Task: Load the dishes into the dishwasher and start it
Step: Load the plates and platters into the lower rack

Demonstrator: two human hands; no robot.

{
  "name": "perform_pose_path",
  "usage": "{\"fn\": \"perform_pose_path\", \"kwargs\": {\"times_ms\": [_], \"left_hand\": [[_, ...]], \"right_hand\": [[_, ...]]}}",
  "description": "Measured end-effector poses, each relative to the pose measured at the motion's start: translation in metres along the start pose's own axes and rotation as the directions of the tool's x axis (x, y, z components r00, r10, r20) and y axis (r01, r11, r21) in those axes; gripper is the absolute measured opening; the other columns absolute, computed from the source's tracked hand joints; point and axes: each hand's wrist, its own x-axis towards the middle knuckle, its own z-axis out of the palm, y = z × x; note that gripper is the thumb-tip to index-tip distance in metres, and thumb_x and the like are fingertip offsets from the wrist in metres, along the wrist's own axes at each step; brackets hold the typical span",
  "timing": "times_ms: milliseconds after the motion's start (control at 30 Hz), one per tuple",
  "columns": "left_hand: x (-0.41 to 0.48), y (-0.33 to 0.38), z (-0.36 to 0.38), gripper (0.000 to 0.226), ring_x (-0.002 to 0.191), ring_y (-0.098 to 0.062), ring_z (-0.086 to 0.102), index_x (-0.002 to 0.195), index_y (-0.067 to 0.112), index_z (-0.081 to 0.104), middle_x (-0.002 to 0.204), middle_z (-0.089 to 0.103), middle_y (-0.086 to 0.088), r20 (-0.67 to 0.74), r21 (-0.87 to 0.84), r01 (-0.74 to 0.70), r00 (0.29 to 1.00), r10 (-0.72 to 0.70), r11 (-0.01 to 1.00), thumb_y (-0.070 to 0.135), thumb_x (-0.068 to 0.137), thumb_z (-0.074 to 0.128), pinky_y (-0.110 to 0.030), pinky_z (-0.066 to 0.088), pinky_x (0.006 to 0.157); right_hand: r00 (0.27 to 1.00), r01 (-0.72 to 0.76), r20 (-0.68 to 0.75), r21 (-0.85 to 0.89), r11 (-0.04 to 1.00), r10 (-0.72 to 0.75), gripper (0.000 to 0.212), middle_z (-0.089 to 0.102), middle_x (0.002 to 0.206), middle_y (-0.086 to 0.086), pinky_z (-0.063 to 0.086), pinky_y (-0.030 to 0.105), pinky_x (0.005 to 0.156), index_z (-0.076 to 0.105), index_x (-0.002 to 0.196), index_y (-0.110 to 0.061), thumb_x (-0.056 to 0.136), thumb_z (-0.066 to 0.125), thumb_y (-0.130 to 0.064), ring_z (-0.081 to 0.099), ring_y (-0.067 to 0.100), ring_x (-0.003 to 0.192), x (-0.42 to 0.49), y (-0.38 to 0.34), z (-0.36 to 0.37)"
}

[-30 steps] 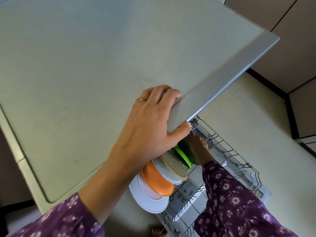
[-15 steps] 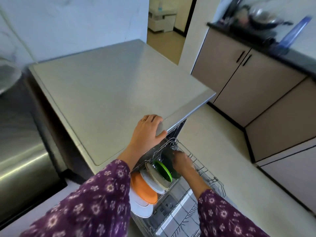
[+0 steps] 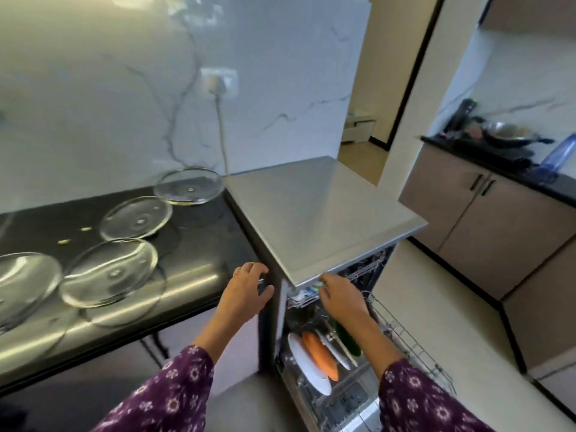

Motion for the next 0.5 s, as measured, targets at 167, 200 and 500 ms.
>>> {"fn": "perform_pose_path", "kwargs": {"times_ms": [167,200,500], "left_hand": [[-0.069,-0.049,-0.095,0.032,0.109,-0.026,0.052,0.112,0.014,0.056,0.114,0.057,-0.004,-0.11,0.06,0.09,0.99,-0.083,0.994,0.027,0.084,0.065,-0.032,0.042,0.093],[-0.08,-0.057,-0.112,0.033,0.111,-0.025,0.05,0.113,0.014,0.056,0.117,0.056,-0.003,-0.125,0.075,0.11,0.987,-0.1,0.991,0.027,0.084,0.064,-0.031,0.04,0.094],[-0.162,-0.164,-0.235,0.035,0.11,-0.025,0.05,0.114,0.012,0.057,0.114,0.058,-0.004,-0.331,0.075,0.367,0.886,-0.324,0.927,0.027,0.084,0.063,-0.03,0.039,0.094]], "right_hand": [[0.983,0.164,-0.08,0.013,0.986,-0.163,0.023,0.067,0.104,0.01,0.047,0.036,0.08,0.06,0.11,-0.016,0.09,0.05,-0.023,0.061,0.031,0.1,-0.003,-0.103,-0.03],[0.976,0.198,-0.095,0.028,0.98,-0.194,0.021,0.069,0.099,0.01,0.047,0.035,0.076,0.062,0.107,-0.016,0.09,0.051,-0.022,0.062,0.032,0.095,-0.003,-0.124,-0.034],[0.863,0.504,-0.054,0.079,0.86,-0.501,0.017,0.069,0.082,0.002,0.055,0.037,0.067,0.064,0.102,-0.018,0.09,0.055,-0.024,0.065,0.022,0.075,0.018,-0.312,-0.018]]}}
